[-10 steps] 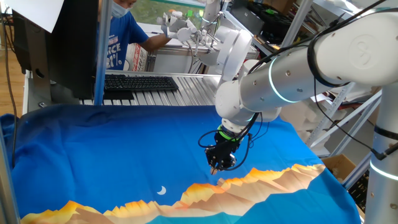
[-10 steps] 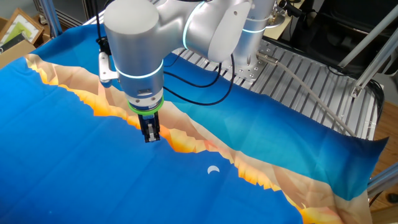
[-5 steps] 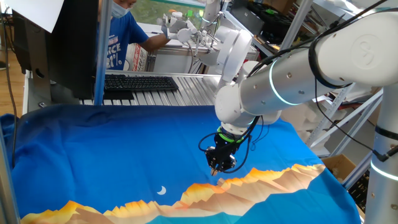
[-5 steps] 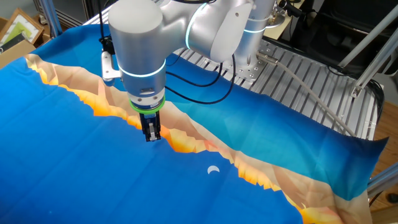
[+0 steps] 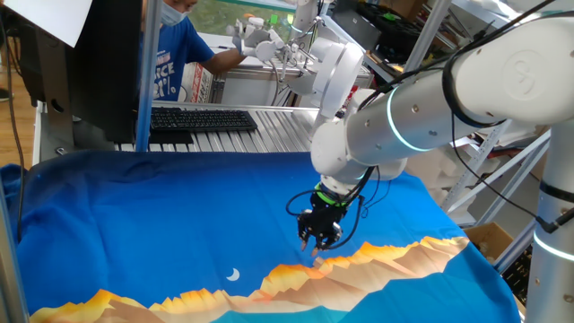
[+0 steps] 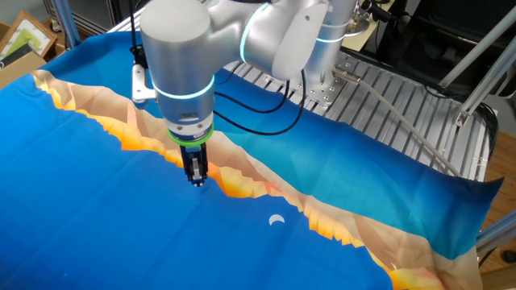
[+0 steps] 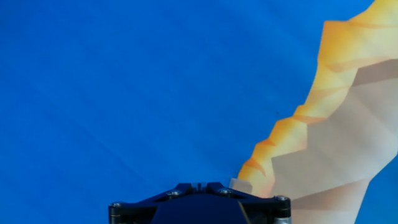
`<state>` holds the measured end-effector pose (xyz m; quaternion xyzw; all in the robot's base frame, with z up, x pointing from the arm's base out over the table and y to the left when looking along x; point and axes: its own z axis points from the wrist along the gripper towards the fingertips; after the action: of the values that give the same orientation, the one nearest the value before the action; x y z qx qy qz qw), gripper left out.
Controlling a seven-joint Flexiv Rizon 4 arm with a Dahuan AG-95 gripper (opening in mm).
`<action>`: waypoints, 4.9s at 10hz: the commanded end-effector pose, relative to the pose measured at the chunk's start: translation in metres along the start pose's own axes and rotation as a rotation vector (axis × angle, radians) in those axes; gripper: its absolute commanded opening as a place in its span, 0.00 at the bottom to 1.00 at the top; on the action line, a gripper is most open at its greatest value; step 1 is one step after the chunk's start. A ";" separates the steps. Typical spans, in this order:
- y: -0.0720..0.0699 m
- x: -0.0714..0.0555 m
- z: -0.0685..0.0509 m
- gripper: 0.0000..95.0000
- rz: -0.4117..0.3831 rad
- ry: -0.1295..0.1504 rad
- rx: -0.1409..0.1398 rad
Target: Approach and touch the side of the small block
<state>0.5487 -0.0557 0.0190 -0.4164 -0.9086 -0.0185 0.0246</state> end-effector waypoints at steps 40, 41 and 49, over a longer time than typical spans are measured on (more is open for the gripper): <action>0.009 -0.001 0.011 1.00 -0.055 0.011 -0.004; 0.009 -0.001 0.011 1.00 -0.055 0.011 -0.004; 0.032 0.015 -0.013 0.80 0.005 0.070 -0.034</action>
<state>0.5637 -0.0239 0.0348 -0.4192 -0.9051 -0.0496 0.0507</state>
